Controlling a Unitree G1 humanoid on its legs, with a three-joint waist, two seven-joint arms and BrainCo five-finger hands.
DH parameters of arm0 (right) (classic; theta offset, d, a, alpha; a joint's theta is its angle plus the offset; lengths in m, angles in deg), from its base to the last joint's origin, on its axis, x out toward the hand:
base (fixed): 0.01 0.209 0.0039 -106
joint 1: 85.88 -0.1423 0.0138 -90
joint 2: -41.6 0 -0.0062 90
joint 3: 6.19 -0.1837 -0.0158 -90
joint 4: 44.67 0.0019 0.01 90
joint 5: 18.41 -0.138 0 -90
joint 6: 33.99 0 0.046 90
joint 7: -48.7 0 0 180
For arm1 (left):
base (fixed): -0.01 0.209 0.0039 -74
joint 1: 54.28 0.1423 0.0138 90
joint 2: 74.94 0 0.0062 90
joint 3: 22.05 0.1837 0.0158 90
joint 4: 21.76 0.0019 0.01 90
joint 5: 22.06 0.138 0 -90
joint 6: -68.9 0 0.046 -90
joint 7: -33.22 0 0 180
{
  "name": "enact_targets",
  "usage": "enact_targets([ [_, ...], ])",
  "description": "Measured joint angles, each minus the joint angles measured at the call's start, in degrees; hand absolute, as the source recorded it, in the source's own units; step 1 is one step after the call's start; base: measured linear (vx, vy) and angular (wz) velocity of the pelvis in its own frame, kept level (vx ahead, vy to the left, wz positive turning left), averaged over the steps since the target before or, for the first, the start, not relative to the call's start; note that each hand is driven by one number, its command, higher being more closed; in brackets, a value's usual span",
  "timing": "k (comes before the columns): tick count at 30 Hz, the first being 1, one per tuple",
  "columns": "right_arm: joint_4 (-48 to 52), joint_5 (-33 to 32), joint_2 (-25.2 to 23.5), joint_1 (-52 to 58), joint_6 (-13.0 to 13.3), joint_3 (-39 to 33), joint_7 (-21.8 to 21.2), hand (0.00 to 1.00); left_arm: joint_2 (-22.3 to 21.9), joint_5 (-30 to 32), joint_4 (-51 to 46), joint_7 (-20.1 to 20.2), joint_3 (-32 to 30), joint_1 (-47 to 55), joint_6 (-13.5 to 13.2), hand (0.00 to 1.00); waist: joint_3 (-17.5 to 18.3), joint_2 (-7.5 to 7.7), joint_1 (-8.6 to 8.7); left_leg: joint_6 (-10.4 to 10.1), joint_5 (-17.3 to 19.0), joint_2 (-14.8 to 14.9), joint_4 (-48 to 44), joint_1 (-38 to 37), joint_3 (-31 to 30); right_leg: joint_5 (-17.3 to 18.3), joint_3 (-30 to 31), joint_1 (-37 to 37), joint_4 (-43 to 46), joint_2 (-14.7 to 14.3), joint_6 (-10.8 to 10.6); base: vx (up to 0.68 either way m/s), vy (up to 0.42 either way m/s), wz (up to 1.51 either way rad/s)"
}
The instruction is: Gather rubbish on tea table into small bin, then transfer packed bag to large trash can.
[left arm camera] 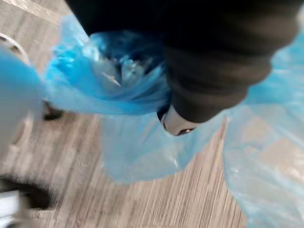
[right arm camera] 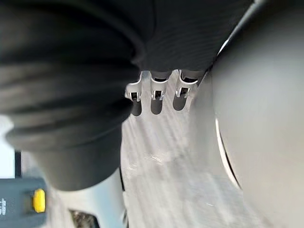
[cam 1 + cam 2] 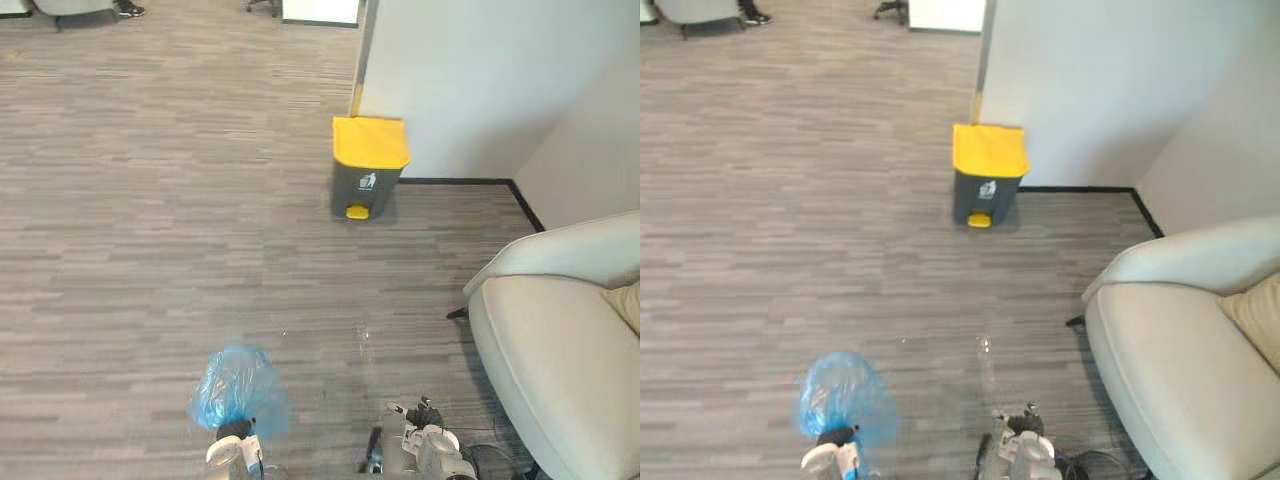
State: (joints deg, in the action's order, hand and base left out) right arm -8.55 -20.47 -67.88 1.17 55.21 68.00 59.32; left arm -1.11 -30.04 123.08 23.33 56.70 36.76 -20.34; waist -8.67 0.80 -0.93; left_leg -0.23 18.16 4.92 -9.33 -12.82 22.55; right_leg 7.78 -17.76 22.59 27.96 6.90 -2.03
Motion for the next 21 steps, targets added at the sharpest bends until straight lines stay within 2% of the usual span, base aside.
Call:
enact_targets([
  [1, -0.34, 0.12, -0.03, 0.11, -0.02, 0.06, -0.06, 0.00, 0.56, 0.01, 0.06, 0.03, 0.02, 0.22, -0.04, 1.00, -0.06, 0.94, 0.39, 0.01, -0.01, -1.17, 0.59, -0.92, -1.45, -2.77, 1.00, -0.59, -5.16, -0.49, -0.16, 0.55, -0.188, 0.39],
  [2, -1.29, 0.38, 0.73, -0.11, -0.01, -0.41, -0.28, 0.00, 0.60, 0.04, 1.01, 0.05, -0.08, 0.12, -0.04, 1.00, -0.61, 1.13, 0.71, 0.00, -0.02, -1.70, 1.09, -2.67, -4.59, -7.04, 3.00, -1.11, -5.40, -1.80, 6.35, 0.49, -0.160, -0.07],
  [3, -2.13, 1.88, 1.35, -1.58, -0.17, -1.12, -0.49, 0.00, -0.43, 0.14, 1.46, 0.06, -0.45, 0.22, 0.02, 1.00, -0.55, -1.38, 0.08, -1.79, -1.17, 0.61, -0.71, -2.82, -7.76, -5.45, 2.84, -2.20, -5.53, -3.37, 6.53, 0.48, -0.158, -0.23],
  [4, -1.98, 2.08, 1.41, -1.69, -0.12, -1.38, -0.50, 0.00, -0.85, 0.28, 1.43, 0.00, -0.81, 0.20, 0.00, 1.00, -0.62, -2.04, 0.14, -2.24, -1.37, 1.02, -3.30, -1.96, -9.13, -4.50, 2.63, -2.63, -5.65, -3.81, 6.68, 0.46, -0.156, -0.36],
  [5, -1.94, 2.07, 1.29, -1.45, -0.01, -1.87, -0.48, 0.00, -1.11, 0.63, 1.38, 0.03, -0.95, 0.34, -0.07, 1.00, -0.48, -2.83, 0.25, -3.72, -2.28, 2.10, -10.36, 1.09, -10.48, -3.11, 2.54, -3.61, -6.04, -4.71, 6.86, 0.45, -0.170, -0.07],
  [6, -1.79, 2.07, 1.27, -0.99, -0.26, -1.85, -0.47, 0.00, -1.30, 0.67, 1.14, 0.03, -1.45, 0.16, -0.11, 1.00, -0.65, -3.16, 0.28, -6.41, -4.39, 3.60, -18.74, 4.37, -11.53, -2.29, 2.36, -5.44, -7.05, -5.48, 6.95, 0.56, -0.184, -0.09],
  [7, -1.70, 2.03, 1.28, -0.89, -0.44, -0.65, -0.43, 0.00, -2.08, 0.62, -0.22, 0.05, -1.90, 0.05, -0.15, 1.00, -0.95, -3.54, 0.19, -8.30, -10.54, 5.58, -31.91, 9.77, -13.54, -1.49, 2.87, -9.11, -9.50, -6.56, 7.36, 0.48, -0.120, -0.08],
  [8, -1.52, 1.99, 1.30, -0.90, -0.50, 0.12, -0.36, 0.00, -2.51, 0.61, -0.86, 0.11, -2.45, 0.28, -0.34, 1.00, -1.18, -3.72, 0.01, -9.05, -12.01, 6.82, -38.49, 12.48, -14.02, -1.02, 3.07, -11.62, -10.85, -7.27, 7.71, 0.47, -0.039, -0.21],
  [9, -1.47, 1.96, 0.96, -0.55, -0.53, 0.94, -0.28, 0.00, -3.13, 0.60, -1.63, 0.14, -3.02, 0.18, -0.52, 1.00, -1.49, -3.72, -0.18, -7.51, -10.22, 8.41, -45.85, 15.82, -13.34, 0.04, 3.82, -15.08, -12.50, -7.98, 7.90, 0.53, 0.022, -0.37],
  [10, -1.49, 1.96, -0.02, -0.08, -0.73, 2.18, -0.25, 0.00, -3.16, 0.61, -3.27, 0.15, -2.98, 0.21, -0.56, 1.00, -1.61, -2.99, -0.87, -5.79, -6.97, 9.43, -49.92, 20.77, -10.95, 1.72, 5.55, -19.78, -14.46, -7.97, 7.99, 0.51, 0.026, -0.45],
  [13, -1.48, 1.96, -0.76, -0.04, -0.81, 2.81, -0.13, 0.00, -3.23, 0.59, -5.10, 0.15, -3.05, 0.25, -0.64, 1.00, -1.69, -2.37, -2.35, -3.52, -3.64, 10.11, -45.10, 26.11, -8.14, 1.60, 8.28, -23.83, -17.52, -7.56, 6.79, 0.38, 0.075, -0.59],
  [15, -1.35, 1.95, -0.74, -0.56, -0.87, 2.33, 0.31, 0.00, -3.41, 0.59, -5.90, 0.13, -3.15, 0.22, -1.03, 1.00, -1.70, -2.21, -2.88, -3.15, -2.88, 8.52, -29.16, 29.17, -6.97, 2.09, 11.02, -26.57, -19.64, -5.69, 4.69, 0.47, 0.212, -0.69],
  [16, -1.22, 1.97, -0.77, -0.48, -0.83, 1.97, 0.52, 0.00, -3.42, 0.57, -5.79, 0.14, -3.15, 0.31, -1.17, 1.00, -1.50, -2.20, -2.90, -3.24, -4.55, 7.29, -21.46, 29.28, -7.58, 2.64, 11.87, -27.09, -19.93, -4.78, 3.47, 0.42, 0.273, -0.50],
  [17, -1.24, 1.98, -0.62, -0.34, -0.81, 1.27, 0.65, 0.00, -3.51, 0.45, -5.36, 0.14, -3.01, 0.57, -1.17, 1.00, -1.02, -2.95, -2.96, -4.00, -11.60, 5.80, -11.38, 28.63, -9.34, 3.66, 12.79, -28.11, -20.42, -4.26, 1.46, 0.42, 0.301, -0.43],
  [18, -2.17, 2.04, -0.21, -0.03, -0.96, 1.76, 0.46, 0.00, -2.92, 0.45, -4.38, 0.10, -3.03, 0.25, -1.23, 1.00, -0.22, -1.44, -2.89, -2.63, -13.17, 3.39, -10.23, 27.16, -8.61, 4.06, 13.94, -28.70, -20.81, -2.15, 0.18, 0.43, 0.301, -0.24],
  [20, -2.35, 2.05, -0.46, 0.51, -0.98, 1.18, 0.61, 0.00, -2.40, 0.46, -3.96, 0.04, -2.92, 0.20, -1.23, 1.00, 1.09, 0.45, -2.64, -1.22, -11.43, 1.17, -9.03, 26.42, -7.38, 2.98, 13.61, -28.61, -20.15, 0.20, -0.81, 0.46, 0.278, -0.03],
  [21, -2.35, 2.06, -0.51, 0.77, -1.00, 0.57, 0.61, 0.00, -2.01, 0.52, -3.38, 0.03, -2.93, -0.35, -1.05, 1.00, 1.04, 1.21, -3.15, -0.19, -9.98, 0.48, -9.58, 24.70, -5.66, 2.75, 13.90, -28.46, -17.28, 1.45, -1.11, 0.44, 0.263, -0.25],
])
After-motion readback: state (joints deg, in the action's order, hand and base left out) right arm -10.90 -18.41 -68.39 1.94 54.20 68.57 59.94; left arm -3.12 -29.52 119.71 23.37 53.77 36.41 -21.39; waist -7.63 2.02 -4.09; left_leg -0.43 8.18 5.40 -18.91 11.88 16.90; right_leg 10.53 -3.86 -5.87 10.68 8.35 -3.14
